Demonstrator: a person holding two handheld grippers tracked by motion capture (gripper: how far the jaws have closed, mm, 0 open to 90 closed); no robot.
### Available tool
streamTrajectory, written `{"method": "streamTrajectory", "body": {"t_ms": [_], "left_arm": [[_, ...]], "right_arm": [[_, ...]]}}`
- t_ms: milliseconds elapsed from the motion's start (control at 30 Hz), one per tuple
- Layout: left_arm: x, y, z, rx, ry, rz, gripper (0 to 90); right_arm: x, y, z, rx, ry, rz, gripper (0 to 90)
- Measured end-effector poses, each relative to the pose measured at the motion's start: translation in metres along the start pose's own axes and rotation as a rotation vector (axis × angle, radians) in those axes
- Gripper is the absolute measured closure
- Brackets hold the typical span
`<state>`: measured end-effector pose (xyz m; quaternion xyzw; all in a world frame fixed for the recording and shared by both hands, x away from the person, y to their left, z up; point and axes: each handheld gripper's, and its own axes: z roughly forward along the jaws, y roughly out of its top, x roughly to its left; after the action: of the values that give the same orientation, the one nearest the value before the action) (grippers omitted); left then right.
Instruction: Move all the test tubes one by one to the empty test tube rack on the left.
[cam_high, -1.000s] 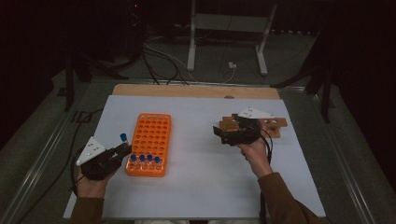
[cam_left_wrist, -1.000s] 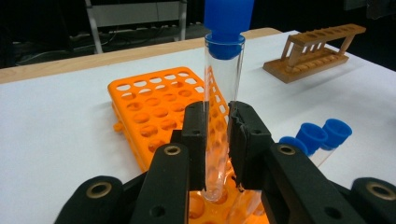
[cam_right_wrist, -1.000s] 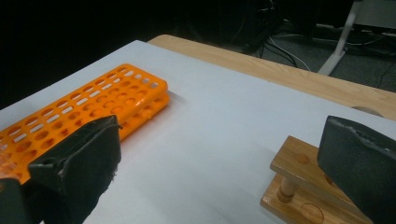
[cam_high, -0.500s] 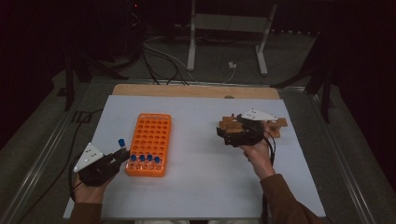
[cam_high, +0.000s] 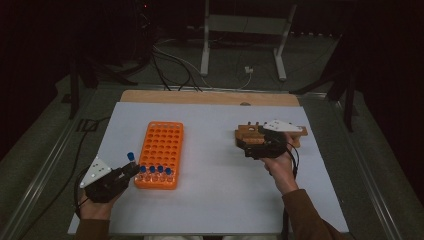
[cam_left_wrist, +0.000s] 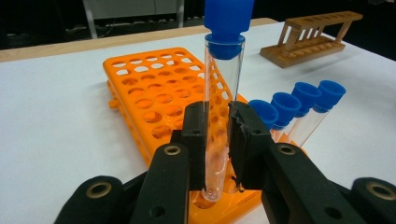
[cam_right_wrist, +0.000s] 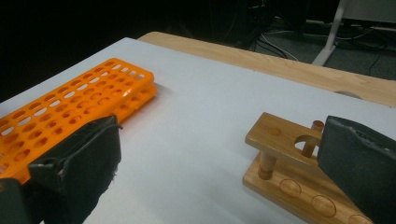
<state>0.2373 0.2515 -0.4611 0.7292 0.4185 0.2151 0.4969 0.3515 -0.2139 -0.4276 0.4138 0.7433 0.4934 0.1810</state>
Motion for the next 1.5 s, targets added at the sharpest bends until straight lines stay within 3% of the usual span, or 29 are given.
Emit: {"method": "streamTrajectory", "body": {"t_ms": [467,800,933,1067,1233,1400,1500], "left_arm": [[0.001,-0.007,0.003,0.019,0.003,0.004,77.9],[-0.001,-0.014,0.011,0.102,0.023,0.045,77.7],[0.0,-0.019,0.016,0.144,0.023,0.043,77.4],[0.0,-0.018,0.014,0.13,0.017,0.037,70.9],[-0.001,-0.011,0.008,0.065,0.011,0.044,68.1],[-0.001,-0.009,0.014,0.097,0.031,0.054,77.0],[-0.003,-0.009,0.012,0.103,0.037,0.066,77.8]], "right_arm": [[0.0,-0.002,-0.001,-0.003,0.005,0.002,0.0],[0.0,-0.005,0.001,0.001,0.008,0.003,0.1],[-0.001,-0.006,0.001,0.002,0.011,0.004,0.0],[-0.002,-0.006,0.0,0.003,0.009,0.006,0.0],[-0.002,-0.007,0.001,0.004,0.01,0.003,0.0],[0.0,-0.008,0.003,0.008,0.014,0.003,0.1],[0.0,-0.008,0.003,0.006,0.015,0.004,0.0]]}}
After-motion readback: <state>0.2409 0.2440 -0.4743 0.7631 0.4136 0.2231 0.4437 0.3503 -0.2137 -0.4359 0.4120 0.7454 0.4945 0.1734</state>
